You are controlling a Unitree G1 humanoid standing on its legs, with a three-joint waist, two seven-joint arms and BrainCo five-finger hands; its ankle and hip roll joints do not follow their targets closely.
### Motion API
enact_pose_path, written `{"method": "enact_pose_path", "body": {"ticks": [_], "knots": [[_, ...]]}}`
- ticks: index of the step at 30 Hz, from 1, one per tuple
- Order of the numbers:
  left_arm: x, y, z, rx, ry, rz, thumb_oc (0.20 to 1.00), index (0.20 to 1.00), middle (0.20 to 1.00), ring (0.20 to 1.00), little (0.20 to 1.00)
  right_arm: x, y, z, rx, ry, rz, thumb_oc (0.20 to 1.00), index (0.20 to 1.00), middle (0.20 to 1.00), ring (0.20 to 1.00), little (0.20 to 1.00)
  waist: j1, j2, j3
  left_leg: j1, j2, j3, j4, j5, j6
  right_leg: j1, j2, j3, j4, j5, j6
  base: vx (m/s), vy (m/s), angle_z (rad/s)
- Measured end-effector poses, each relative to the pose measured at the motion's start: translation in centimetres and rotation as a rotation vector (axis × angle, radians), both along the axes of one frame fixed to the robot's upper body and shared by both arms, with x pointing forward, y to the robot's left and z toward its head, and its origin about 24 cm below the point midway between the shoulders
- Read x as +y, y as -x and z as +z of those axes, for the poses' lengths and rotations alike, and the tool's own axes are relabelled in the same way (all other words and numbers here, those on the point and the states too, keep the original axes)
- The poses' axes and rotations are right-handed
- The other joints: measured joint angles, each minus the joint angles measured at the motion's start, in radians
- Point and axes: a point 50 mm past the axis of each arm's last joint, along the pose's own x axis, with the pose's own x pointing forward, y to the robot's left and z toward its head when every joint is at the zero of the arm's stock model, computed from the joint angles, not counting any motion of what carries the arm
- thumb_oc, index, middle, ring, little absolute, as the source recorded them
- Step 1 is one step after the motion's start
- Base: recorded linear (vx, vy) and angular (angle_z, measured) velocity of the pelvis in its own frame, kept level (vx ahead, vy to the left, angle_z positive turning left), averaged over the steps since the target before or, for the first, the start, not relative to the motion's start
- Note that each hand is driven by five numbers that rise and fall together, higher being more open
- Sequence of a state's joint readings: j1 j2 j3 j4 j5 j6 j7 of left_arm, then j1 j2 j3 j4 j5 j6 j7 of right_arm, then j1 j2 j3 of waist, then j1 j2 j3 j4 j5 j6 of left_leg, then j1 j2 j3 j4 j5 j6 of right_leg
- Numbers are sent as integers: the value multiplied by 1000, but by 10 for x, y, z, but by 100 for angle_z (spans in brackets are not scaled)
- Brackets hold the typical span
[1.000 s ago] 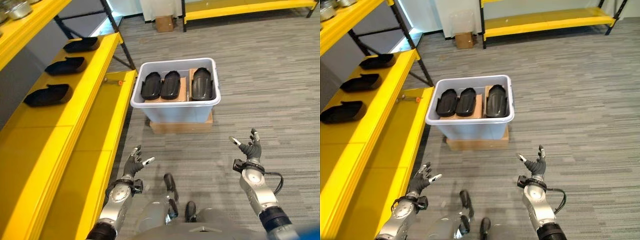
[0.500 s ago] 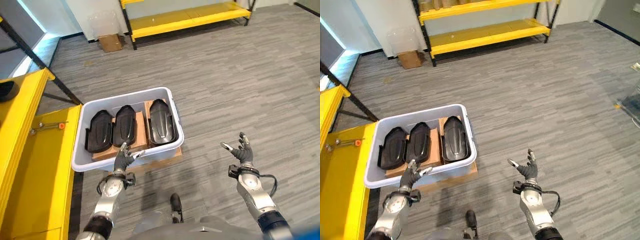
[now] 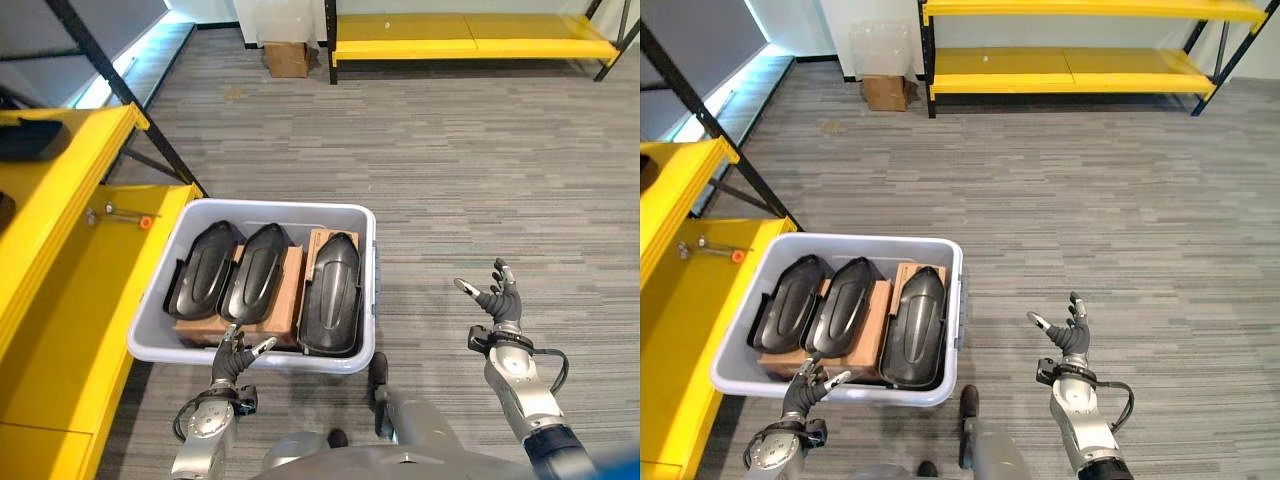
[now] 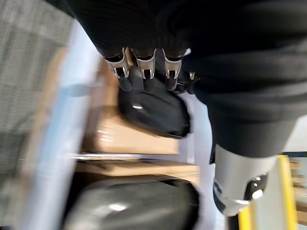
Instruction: Move parts from the plastic box to the shelf.
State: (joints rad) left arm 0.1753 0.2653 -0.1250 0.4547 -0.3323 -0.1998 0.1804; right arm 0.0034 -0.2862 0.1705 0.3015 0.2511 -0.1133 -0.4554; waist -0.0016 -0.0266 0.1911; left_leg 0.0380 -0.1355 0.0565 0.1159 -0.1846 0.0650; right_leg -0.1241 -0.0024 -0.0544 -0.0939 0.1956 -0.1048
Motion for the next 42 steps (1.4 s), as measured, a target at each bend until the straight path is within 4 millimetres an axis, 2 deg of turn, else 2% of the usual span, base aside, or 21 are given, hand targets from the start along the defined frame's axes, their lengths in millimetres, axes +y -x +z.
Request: {"method": "enact_pose_path", "body": {"ticks": [2, 4, 5, 7, 8, 9, 10, 12, 16, 17, 20, 21, 22, 24, 25, 26, 28, 32, 33, 37, 42], "knots": [[-2, -10, 5, -30, 1, -11, 1000, 1000, 1000, 1000, 1000, -1, -2, 2, -7, 7, 5, 1000, 1000, 1000, 1000, 1000, -16, 31, -12, -66, 32, -14, -52, 52, 15, 1, 24, -20, -2, -55, 80, 28, -41, -24], [-7, -11, 5, -36, 18, -5, 1000, 1000, 1000, 1000, 1000, -6, 0, 1, 6, 27, 4, 1000, 1000, 1000, 1000, 1000, -3, 110, -29, -91, 126, 25, -51, 114, 31, -66, 62, -54, 243, -135, 49, 54, -49, -39], [-7, -10, 6, -39, 13, -17, 1000, 1000, 1000, 1000, 1000, -8, 5, -3, 24, 31, 0, 1000, 1000, 1000, 1000, 1000, -30, 101, -37, -72, 119, 15, -76, 123, 19, -47, 25, -57, 299, -217, 107, 58, -57, 17], [0, -10, 8, -39, -13, -17, 1000, 1000, 1000, 1000, 1000, -11, 8, -2, 27, 38, 7, 1000, 1000, 1000, 1000, 1000, -42, 69, -27, -18, 129, 17, -151, 183, -30, 31, 30, -57, 202, -242, 88, -77, -52, 83], [-9, -36, 16, -65, -19, -89, 1000, 1000, 1000, 1000, 1000, -15, 17, 2, 9, 48, -17, 1000, 1000, 1000, 1000, 1000, -80, 33, 4, -71, 107, 118, -86, 199, -170, 78, -50, -193, 167, -227, 60, -166, 38, 186], [-15, -48, 24, -108, -13, -118, 1000, 1000, 1000, 1000, 1000, -16, 19, 4, 4, 62, -11, 1000, 1000, 1000, 1000, 1000, -95, 16, 15, -101, 143, 288, -6, 180, -157, 79, -79, -244, 182, -227, 55, -90, 217, 194], [-18, -50, 28, -127, -12, -132, 1000, 1000, 1000, 1000, 1000, -15, 18, 6, -1, 67, 0, 1000, 1000, 1000, 1000, 1000, -94, 17, 14, -106, 168, 335, 18, 175, -146, 77, -84, -251, 188, -227, 54, -27, 397, 70], [-23, -49, 30, -131, -8, -161, 1000, 1000, 1000, 1000, 1000, -10, -10, 24, -97, 71, 6, 1000, 1000, 1000, 1000, 1000, -77, 40, 39, -80, 270, 211, 29, 169, -136, 33, -93, -154, 248, -273, 56, -2, 532, -25], [-23, -49, 20, -79, 0, -164, 1000, 1000, 1000, 1000, 1000, -27, -9, 29, -107, 98, -41, 1000, 1000, 1000, 1000, 1000, -104, 50, 54, -17, 431, 97, -24, 200, -191, -12, -147, -94, 356, -311, 103, -26, 618, -34], [-26, -52, 19, -76, 30, -154, 1000, 1000, 1000, 1000, 1000, -44, -2, 25, -75, 130, -90, 1000, 1000, 1000, 1000, 1000, -125, 56, 55, -28, 508, 69, 1, 215, -206, -76, -214, -38, 452, -352, 138, -87, 1022, -59], [-34, -54, 19, -83, 62, -200, 1000, 1000, 1000, 1000, 1000, -64, 3, 24, -36, 182, -126, 1000, 1000, 1000, 1000, 1000, -170, 82, 62, -22, 475, 77, 48, 199, -181, -120, -322, 43, 510, -341, 244, -48, 714, -34], [-40, -56, 22, -96, 85, -226, 1000, 1000, 1000, 1000, 1000, -78, 8, 25, -19, 207, -162, 1000, 1000, 1000, 1000, 1000, -172, 143, 38, -22, 437, 83, 49, 130, -191, -112, -347, 67, 458, -293, 325, -47, 545, -10], [-39, -60, 24, -107, 81, -229, 1000, 1000, 1000, 1000, 1000, -79, 12, 20, -1, 191, -182, 1000, 1000, 1000, 1000, 1000, -172, 142, 38, -20, 416, 88, 53, 66, -273, -103, -371, 72, 442, -266, 339, -46, 379, -12], [-39, -67, 29, -95, 48, -269, 1000, 1000, 1000, 1000, 1000, -64, 18, -1, 63, 81, -213, 1000, 1000, 1000, 1000, 1000, -132, 84, 59, -42, 341, 134, 118, 24, -232, -69, -437, 65, 273, -13, 252, -60, 188, -38], [-38, -65, 26, -66, 22, -301, 1000, 1000, 1000, 1000, 1000, -50, 20, -10, 82, 7, -221, 1000, 1000, 1000, 1000, 1000, -123, 58, 53, -41, 310, 155, 110, 22, -218, -61, -462, 58, 192, 120, 244, -128, 179, -51], [-34, -61, 23, -41, 11, -310, 1000, 1000, 1000, 1000, 1000, -36, 21, -17, 102, -34, -203, 1000, 1000, 1000, 1000, 1000, -118, 35, 45, -48, 289, 163, 103, 28, -198, -59, -460, 50, 160, 125, 277, -215, 228, -30], [-23, -46, 19, -2, -25, -312, 1000, 1000, 1000, 1000, 1000, -9, 16, -18, 88, -115, -150, 1000, 1000, 1000, 1000, 1000, -92, -5, 56, -50, 294, 238, 97, 57, -160, -83, -402, -144, 234, 86, 275, -176, 197, -50], [-22, -22, 10, 46, -41, -270, 1000, 1000, 1000, 1000, 1000, -1, -1, 11, -21, -31, -23, 1000, 1000, 1000, 1000, 1000, -82, 38, 51, -78, 334, 238, 6, 144, -139, -102, -187, -256, 705, -402, 193, -157, -13, -14], [-18, -30, 15, 22, -52, -250, 1000, 1000, 1000, 1000, 1000, -2, -11, 21, -57, -6, -1, 1000, 1000, 1000, 1000, 1000, -61, 44, 55, -100, 327, 253, 8, 172, -141, -39, -150, -298, 538, -437, 137, -136, -210, -52], [-24, -28, 13, -4, 56, -207, 1000, 1000, 1000, 1000, 1000, -34, -5, 13, 0, 88, -95, 1000, 1000, 1000, 1000, 1000, -78, 69, 46, -106, 326, 255, 1, 279, -141, -3, -101, -293, 409, -408, 60, -17, -47, -13], [-30, -18, 8, 13, 92, -195, 1000, 1000, 1000, 1000, 1000, -43, -2, 16, 10, 165, -60, 1000, 1000, 1000, 1000, 1000, -84, 71, 44, -36, 323, 167, -74, 280, -143, -18, -65, -207, 411, -393, 56, 2, 44, -48]]}}
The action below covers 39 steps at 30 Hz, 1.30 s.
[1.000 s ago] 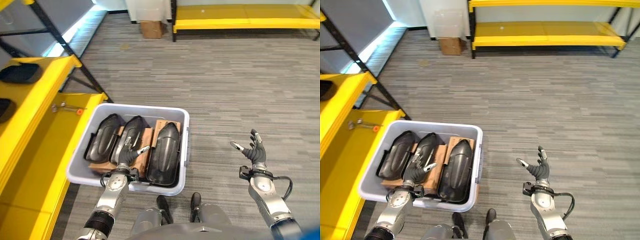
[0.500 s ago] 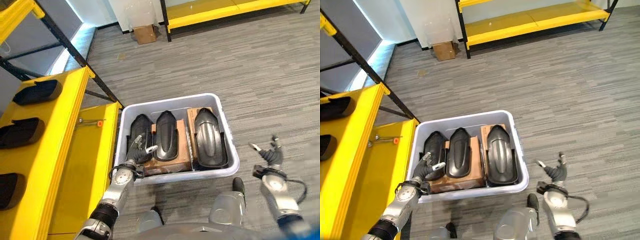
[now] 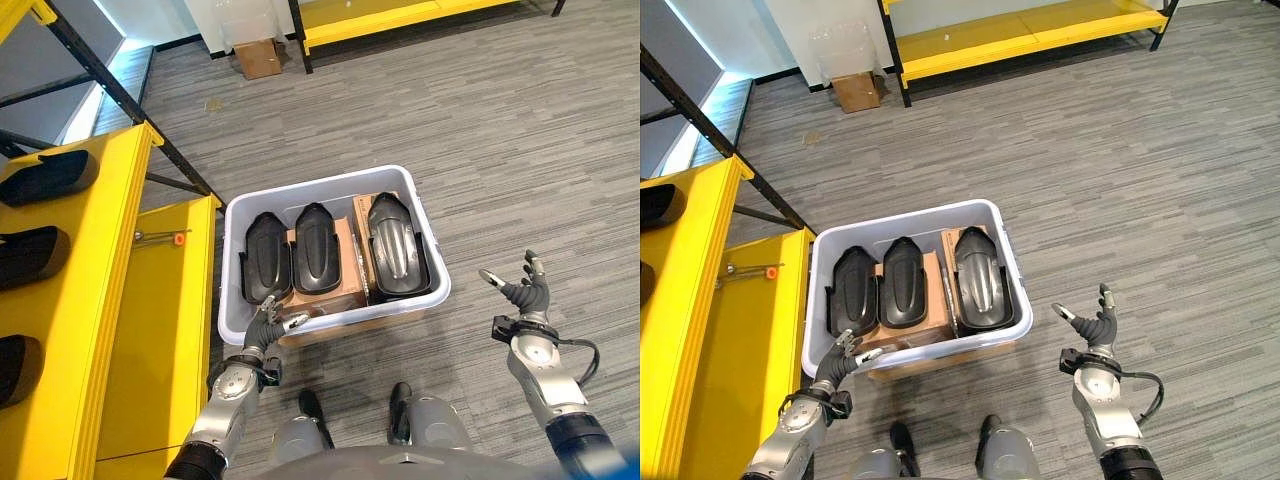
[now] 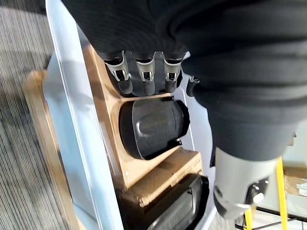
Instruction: Move parts from the plastic box to the shelf.
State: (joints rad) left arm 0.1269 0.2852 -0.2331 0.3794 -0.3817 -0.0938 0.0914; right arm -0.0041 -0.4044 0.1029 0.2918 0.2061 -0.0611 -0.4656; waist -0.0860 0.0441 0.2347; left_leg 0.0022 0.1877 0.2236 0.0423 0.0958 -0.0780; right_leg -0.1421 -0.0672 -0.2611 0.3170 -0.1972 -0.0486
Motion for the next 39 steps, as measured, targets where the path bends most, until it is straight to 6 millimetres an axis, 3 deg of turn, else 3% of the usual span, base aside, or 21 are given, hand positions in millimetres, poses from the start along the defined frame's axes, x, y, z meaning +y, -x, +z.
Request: {"method": "enact_pose_path", "body": {"ticks": [2, 5, 8, 12, 16, 17, 21, 25, 29, 31, 35, 39], "knots": [[0, 0, 0, 2, 0, -1, 1000, 1000, 1000, 1000, 1000, 1, 0, 1, 11, 35, 42, 1000, 1000, 1000, 1000, 1000, -10, -6, 6, -17, -12, -39, 13, -11, -13, -27, -4, 42, -6, 28, 13, -84, 67, -65], [-2, -16, 10, -47, -2, -19, 1000, 1000, 1000, 1000, 1000, 2, -3, 4, 5, 51, 69, 1000, 1000, 1000, 1000, 1000, -9, 8, 17, -20, -10, -16, -10, -35, -6, -44, -3, 25, -3, 40, 19, -50, 57, 5], [-3, -19, 11, -55, -1, -26, 1000, 1000, 1000, 1000, 1000, 10, -14, 11, -13, 72, 130, 1000, 1000, 1000, 1000, 1000, -2, 28, 30, -21, -17, -12, -24, -63, -5, -58, -13, 28, 6, 50, 33, -73, 58, 3], [-3, -18, 11, -54, -1, -31, 1000, 1000, 1000, 1000, 1000, 7, -23, 24, -39, 144, 176, 1000, 1000, 1000, 1000, 1000, 19, 45, 41, -49, -36, -13, -25, -62, 0, -88, -40, 32, 14, 62, 51, -59, 41, 4], [-1, -18, 12, -55, -6, -41, 1000, 1000, 1000, 1000, 1000, 16, -33, 38, -85, 189, 269, 1000, 1000, 1000, 1000, 1000, 28, 45, 56, -75, -50, -14, -23, -58, 6, -111, -49, 32, 13, 69, 57, -107, 34, 3], [0, -21, 16, -71, -14, -47, 1000, 1000, 1000, 1000, 1000, 25, -40, 55, -157, 206, 318, 1000, 1000, 1000, 1000, 1000, 39, 46, 78, -98, -51, -14, -22, -50, 7, -135, -48, 32, 11, 79, 50, -153, 18, -2], [-3, -37, 36, -162, -26, -87, 1000, 1000, 1000, 1000, 1000, 38, -59, 88, -257, 250, 410, 1000, 1000, 1000, 1000, 1000, 52, 52, 146, -136, -49, -19, -23, -30, 4, -164, -41, 27, 1, 106, 36, -121, 2, 2], [-6, -52, 55, -246, -35, -114, 1000, 1000, 1000, 1000, 1000, 52, -73, 107, -306, 255, 453, 1000, 1000, 1000, 1000, 1000, 66, 53, 179, -192, -51, -33, -3, -29, 3, -204, -44, 16, 4, 113, 35, -117, -1, 8], [-4, -65, 72, -308, -38, -106, 1000, 1000, 1000, 1000, 1000, 56, -81, 111, -295, 236, 440, 1000, 1000, 1000, 1000, 1000, 94, 57, 231, -217, -55, -45, 3, -25, 4, -218, -50, 3, 5, 117, 31, -109, 16, 10], [-6, -75, 89, -372, -43, -134, 1000, 1000, 1000, 1000, 1000, 56, -96, 129, -323, 257, 415, 1000, 1000, 1000, 1000, 1000, 99, 64, 284, -259, -66, -58, 19, -23, 8, -249, -63, -1, 11, 126, 33, -159, 45, 15], [-14, -84, 108, -442, -36, -168, 1000, 1000, 1000, 1000, 1000, 59, -110, 141, -320, 279, 388, 1000, 1000, 1000, 1000, 1000, 110, 71, 303, -304, -82, -66, 30, -17, 16, -289, -80, -3, 19, 134, 36, -96, 20, 9], [-19, -87, 111, -449, -28, -178, 1000, 1000, 1000, 1000, 1000, 51, -121, 147, -308, 298, 308, 1000, 1000, 1000, 1000, 1000, 142, 70, 307, -338, -89, -70, 31, -10, 25, -320, -88, -6, 19, 142, 39, -78, 4, 4]]}}
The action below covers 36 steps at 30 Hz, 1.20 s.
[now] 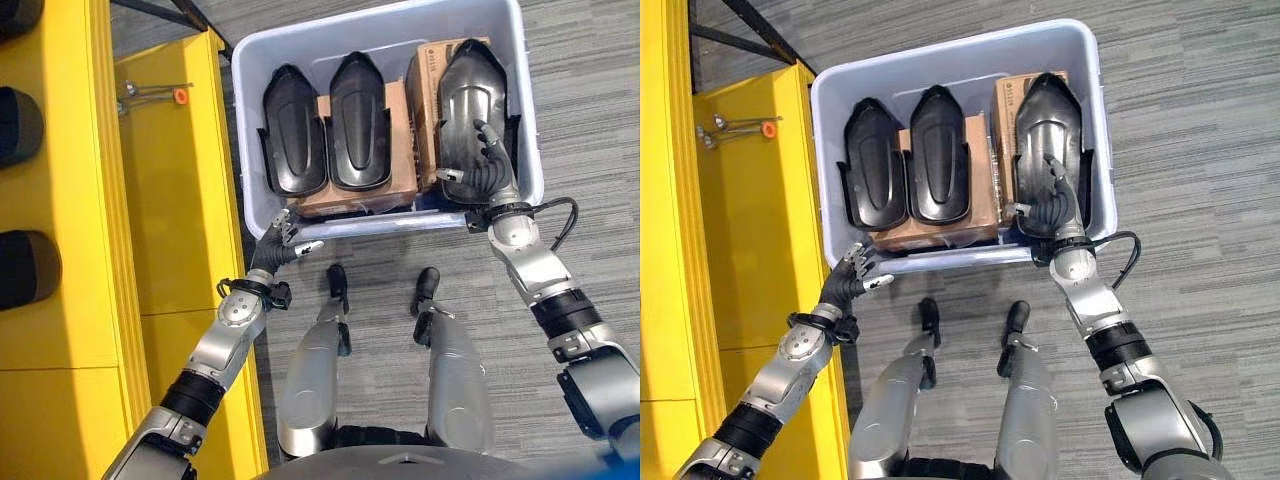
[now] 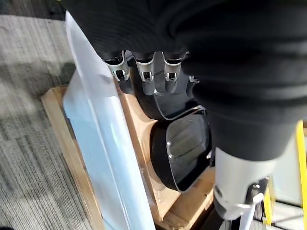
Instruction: Move parts from the plastic box to the shelf.
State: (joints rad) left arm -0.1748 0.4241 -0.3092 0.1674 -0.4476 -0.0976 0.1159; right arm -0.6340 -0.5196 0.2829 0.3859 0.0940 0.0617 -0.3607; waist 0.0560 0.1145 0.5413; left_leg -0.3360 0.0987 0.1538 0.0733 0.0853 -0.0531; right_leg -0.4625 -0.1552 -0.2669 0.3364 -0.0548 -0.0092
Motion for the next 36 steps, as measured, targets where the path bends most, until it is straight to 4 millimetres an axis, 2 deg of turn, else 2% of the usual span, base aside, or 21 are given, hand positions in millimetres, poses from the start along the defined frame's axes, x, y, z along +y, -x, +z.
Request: {"method": "enact_pose_path", "body": {"ticks": [7, 14, 16, 24, 25, 27, 28, 29, 33, 36], "knots": [[-6, 1, 0, -1, 1, -7, 1000, 1000, 1000, 1000, 1000, -31, -9, 7, -9, -26, -235, 1000, 1000, 1000, 1000, 1000, 10, 5, 5, -62, -11, 0, 0, 10, 10, -58, -9, 2, -9, 18, 3, -49, 15, 1], [-8, 1, 8, -41, 16, 1, 1000, 1000, 1000, 1000, 1000, -30, -15, 20, -30, 18, -294, 1000, 1000, 1000, 1000, 1000, 10, 6, 4, -104, -14, 2, 0, 15, 12, -104, -12, 6, -7, 24, 4, -3, -3, -1], [-9, 1, 15, -84, 26, -8, 1000, 1000, 1000, 1000, 1000, -35, -21, 47, -96, 32, -318, 1000, 1000, 1000, 1000, 1000, 11, 9, 3, -159, -15, 2, 17, 18, 13, -158, -16, 10, 8, 29, 3, 66, -53, -1], [-10, 0, 18, -95, 23, -27, 1000, 1000, 1000, 1000, 1000, -29, -38, 78, -94, 141, -327, 1000, 1000, 1000, 1000, 1000, 20, 16, 2, -174, -16, 0, 18, 28, 10, -187, -21, 11, 33, 24, 2, 20, -66, 1], [-10, 0, 20, -106, 26, -27, 1000, 1000, 1000, 1000, 1000, -28, -40, 89, -112, 171, -327, 1000, 1000, 1000, 1000, 1000, 21, 21, -1, -188, -15, -1, 18, 33, 7, -201, -22, 10, 42, 20, -2, 14, -88, 4], [-8, -1, 22, -120, 20, -29, 1000, 1000, 1000, 1000, 1000, -27, -41, 100, -137, 155, -330, 1000, 1000, 1000, 1000, 1000, 33, 21, -1, -194, -14, -1, 20, 35, 6, -217, -22, 10, 55, 16, -6, 13, -74, -1], [-9, 0, 25, -128, 20, -47, 1000, 1000, 1000, 1000, 1000, -25, -42, 114, -163, 131, -328, 1000, 1000, 1000, 1000, 1000, 46, 26, -4, -205, -13, -2, 28, 35, 6, -229, -24, 10, 67, 12, -12, 12, -59, -2], [-10, 0, 26, -131, 22, -55, 1000, 1000, 1000, 1000, 1000, -24, -43, 119, -172, 121, -323, 1000, 1000, 1000, 1000, 1000, 57, 26, -4, -206, -10, -3, 33, 35, 6, -229, -23, 9, 73, 9, -17, 8, -48, 3], [-11, 2, 23, -112, 36, -78, 1000, 1000, 1000, 1000, 1000, -11, -43, 147, -231, 97, -280, 1000, 1000, 1000, 1000, 1000, 82, 27, -5, -203, -10, -12, 38, 37, 3, -228, -27, 4, 90, 2, -24, 3, -32, 6], [-11, 6, 13, -51, 28, -95, 1000, 1000, 1000, 1000, 1000, -7, -44, 152, -224, 52, -241, 1000, 1000, 1000, 1000, 1000, 99, 27, -5, -203, -16, -14, 50, 37, 3, -226, -36, 4, 102, 1, -24, -3, -5, 6]]}}
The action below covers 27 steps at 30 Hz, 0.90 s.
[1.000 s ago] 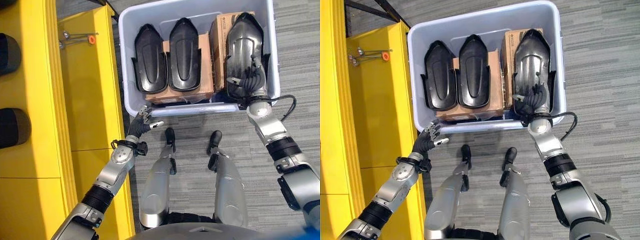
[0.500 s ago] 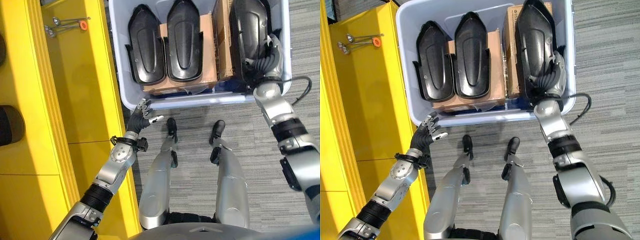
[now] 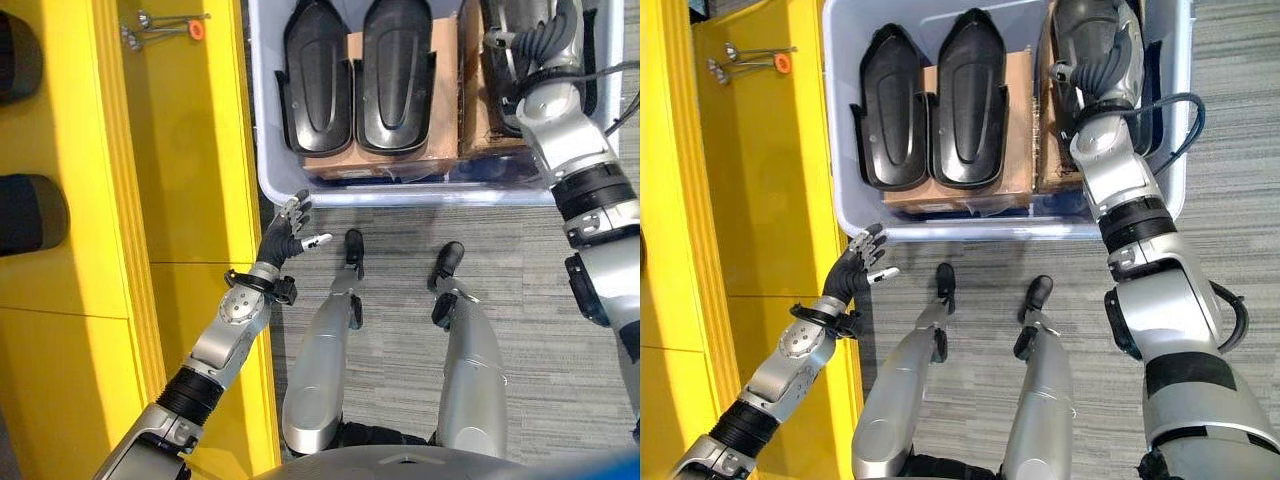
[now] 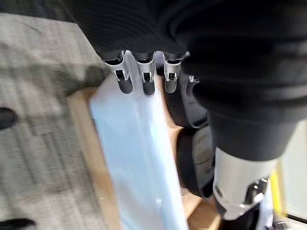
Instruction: Move parts from the plastic box to the shelf.
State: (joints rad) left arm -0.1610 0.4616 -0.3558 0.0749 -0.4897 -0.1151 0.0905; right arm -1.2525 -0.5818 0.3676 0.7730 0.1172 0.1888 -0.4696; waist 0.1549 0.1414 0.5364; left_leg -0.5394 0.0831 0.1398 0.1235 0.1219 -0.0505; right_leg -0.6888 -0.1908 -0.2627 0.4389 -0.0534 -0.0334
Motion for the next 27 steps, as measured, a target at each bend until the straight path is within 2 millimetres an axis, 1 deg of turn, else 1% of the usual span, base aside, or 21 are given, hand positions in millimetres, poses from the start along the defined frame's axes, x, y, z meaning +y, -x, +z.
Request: {"method": "enact_pose_path", "body": {"ticks": [3, 5, 8, 9, 11, 12, 14, 16, 17, 18, 19, 20, 21, 23, 24, 27], "knots": [[1, 6, -9, 34, -1, -1, 1000, 1000, 1000, 1000, 1000, 8, -2, -5, 10, -19, 30, 1000, 1000, 1000, 1000, 1000, -2, 0, 0, 1, -5, -5, 1, 5, -1, 1, -5, 2, 5, 1, 1, 0, 5, 5], [1, 10, -13, 51, -2, -7, 1000, 1000, 1000, 1000, 1000, 7, 1, -12, -10, 32, -16, 1000, 1000, 1000, 1000, 1000, -1, 0, 0, 1, -5, -6, -1, 13, 0, 0, -6, 1, 8, 1, 2, -4, 30, 2], [0, 12, -16, 60, -1, -15, 1000, 1000, 1000, 1000, 1000, 9, 3, -15, -26, 42, -20, 1000, 1000, 1000, 1000, 1000, -14, 0, 0, 4, -4, -3, -3, 16, 0, 0, -4, 5, 4, 2, 5, 2, 32, -4], [-1, 13, -17, 62, -1, -21, 1000, 1000, 1000, 1000, 1000, 12, 3, -20, -21, 38, -7, 1000, 1000, 1000, 1000, 1000, -21, 0, 0, 9, -3, 1, -7, 18, -1, 0, -4, 8, 4, 3, 5, 1, 24, -7], [-2, 14, -17, 60, 0, -24, 1000, 1000, 1000, 1000, 1000, 24, 3, -21, -36, 22, 31, 1000, 1000, 1000, 1000, 1000, -32, 0, 0, 16, -1, 9, -19, 23, -1, 0, -2, 9, 4, 5, 2, 3, 36, -8], [-2, 14, -17, 61, 0, -26, 1000, 1000, 1000, 1000, 1000, 28, 4, -20, -48, 18, 41, 1000, 1000, 1000, 1000, 1000, -32, 1, 0, 16, -1, 10, -19, 24, -1, 0, -1, 10, 3, 6, 2, 3, 40, -9], [-2, 15, -19, 66, 2, -25, 1000, 1000, 1000, 1000, 1000, 37, 17, -18, -159, 1, 78, 1000, 1000, 1000, 1000, 1000, -31, 1, 0, 32, 1, 15, -29, 24, -1, 7, 2, 18, -1, 10, -4, 4, 57, -9], [-3, 14, -18, 58, 6, -23, 1000, 1000, 1000, 1000, 1000, 34, 20, -21, -176, -11, 60, 1000, 1000, 1000, 1000, 1000, -41, 1, -1, 45, -1, 19, -37, 24, -1, 15, 4, 25, -3, 10, -1, 7, 70, -4], [-4, 14, -17, 51, 14, -12, 1000, 1000, 1000, 1000, 1000, 30, 33, -26, -211, -35, 66, 1000, 1000, 1000, 1000, 1000, -48, 1, -1, 48, -4, 20, -38, 22, 1, 18, 4, 27, -3, 9, 0, 1, 51, 0], [-4, 14, -18, 51, 19, -5, 1000, 1000, 1000, 1000, 1000, 29, 36, -33, -203, -42, 65, 1000, 1000, 1000, 1000, 1000, -56, 1, -1, 48, -6, 21, -40, 21, 2, 18, 3, 28, -4, 10, 3, 3, 24, -6], [-6, 14, -17, 48, 26, -8, 1000, 1000, 1000, 1000, 1000, 24, 33, -52, -114, -83, 67, 1000, 1000, 1000, 1000, 1000, -75, 1, -1, 51, -6, 27, -44, 21, 2, 18, 6, 33, -13, 14, 7, 8, 5, -8], [-6, 14, -18, 50, 26, -8, 1000, 1000, 1000, 1000, 1000, 22, 31, -66, -45, -114, 73, 1000, 1000, 1000, 1000, 1000, -82, 1, -1, 51, -5, 28, -47, 21, 2, 19, 8, 34, -19, 15, 7, 10, -19, -15], [-6, 14, -18, 51, 27, -7, 1000, 1000, 1000, 1000, 1000, 24, 29, -85, 48, -153, 89, 1000, 1000, 1000, 1000, 1000, -86, 1, -1, 51, -1, 34, -50, 22, 2, 19, 14, 36, -27, 17, 12, 13, -37, -11], [-7, 13, -16, 45, 30, 0, 1000, 1000, 1000, 1000, 1000, 28, 25, -99, 132, -186, 114, 1000, 1000, 1000, 1000, 1000, -94, 1, -1, 52, 6, 42, -47, 21, 2, 19, 22, 40, -31, 18, 11, 17, -36, -12], [-7, 11, -14, 37, 33, 9, 1000, 1000, 1000, 1000, 1000, 29, 23, -102, 161, -206, 119, 1000, 1000, 1000, 1000, 1000, -91, 1, -1, 52, 11, 42, -46, 21, 2, 20, 26, 40, -31, 18, 11, 22, -32, -9], [-7, 10, -15, 43, 30, 11, 1000, 1000, 1000, 1000, 1000, 28, 15, -100, 196, -218, 105, 1000, 1000, 1000, 1000, 1000, -88, 1, -1, 52, 16, 42, -38, 20, -1, 23, 31, 39, -31, 19, 10, 7, -11, -1]]}}
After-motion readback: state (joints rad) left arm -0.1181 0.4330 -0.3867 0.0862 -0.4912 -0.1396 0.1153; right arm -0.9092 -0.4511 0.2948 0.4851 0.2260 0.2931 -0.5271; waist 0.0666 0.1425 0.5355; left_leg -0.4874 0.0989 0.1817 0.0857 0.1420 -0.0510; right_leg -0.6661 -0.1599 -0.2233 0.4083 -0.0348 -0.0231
